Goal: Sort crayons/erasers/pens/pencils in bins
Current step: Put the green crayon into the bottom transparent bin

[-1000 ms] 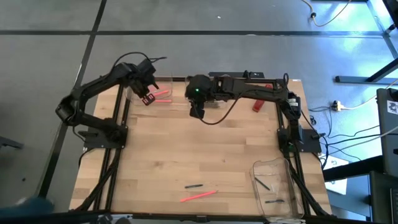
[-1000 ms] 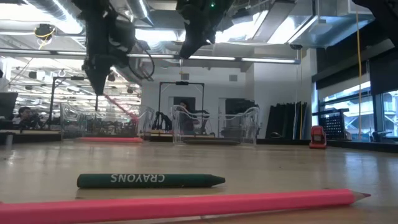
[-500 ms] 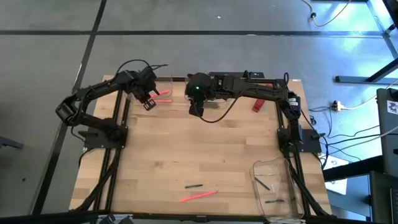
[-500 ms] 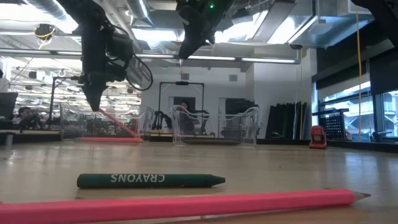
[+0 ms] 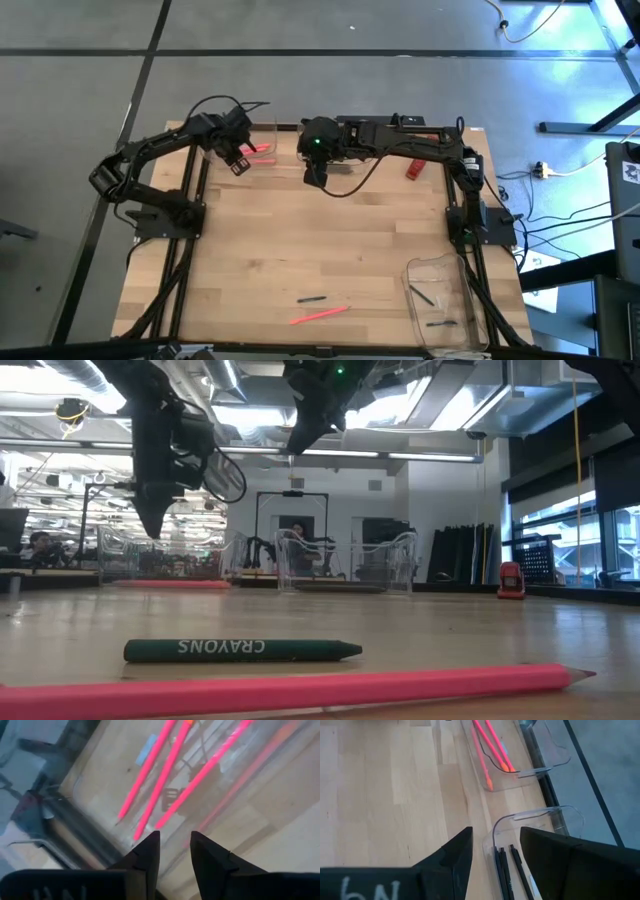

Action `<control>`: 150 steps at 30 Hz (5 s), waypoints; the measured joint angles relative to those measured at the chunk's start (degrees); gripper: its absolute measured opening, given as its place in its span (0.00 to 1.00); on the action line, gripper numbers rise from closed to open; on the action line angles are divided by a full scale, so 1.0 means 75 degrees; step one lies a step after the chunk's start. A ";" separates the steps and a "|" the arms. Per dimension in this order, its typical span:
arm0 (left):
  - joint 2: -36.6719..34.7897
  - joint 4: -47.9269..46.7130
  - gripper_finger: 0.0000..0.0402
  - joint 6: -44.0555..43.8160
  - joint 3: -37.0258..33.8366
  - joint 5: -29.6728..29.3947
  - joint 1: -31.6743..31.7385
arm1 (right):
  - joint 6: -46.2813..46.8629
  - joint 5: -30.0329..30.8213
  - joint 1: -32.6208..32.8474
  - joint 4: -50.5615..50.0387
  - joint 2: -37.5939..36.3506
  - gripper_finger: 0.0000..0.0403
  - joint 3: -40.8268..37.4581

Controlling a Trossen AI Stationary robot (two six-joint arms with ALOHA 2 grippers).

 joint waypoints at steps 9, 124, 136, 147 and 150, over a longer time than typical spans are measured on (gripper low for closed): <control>-0.0807 -0.0430 0.25 -0.0867 0.0966 0.0589 -0.0510 | -0.0020 0.0003 -0.0015 -0.0776 -0.0797 0.41 -0.0006; -0.0118 0.3154 0.24 -0.4533 0.1052 -0.1818 -1.1963 | 0.0381 -0.2611 0.4395 0.3936 0.1279 0.41 -0.3652; -0.0119 0.3032 0.24 -0.4533 0.1052 -0.1818 -1.1963 | -0.0122 -0.2613 0.4619 0.4290 0.1501 0.41 -0.3654; -0.0119 0.2958 0.24 -0.4537 0.1052 -0.1820 -1.1963 | -0.0183 -0.1990 0.4619 0.4240 0.1760 0.41 -0.3631; -0.0119 0.2945 0.24 -0.4538 0.1052 -0.1820 -1.1963 | 0.0031 -0.2036 0.4616 0.4250 0.1770 0.41 -0.3634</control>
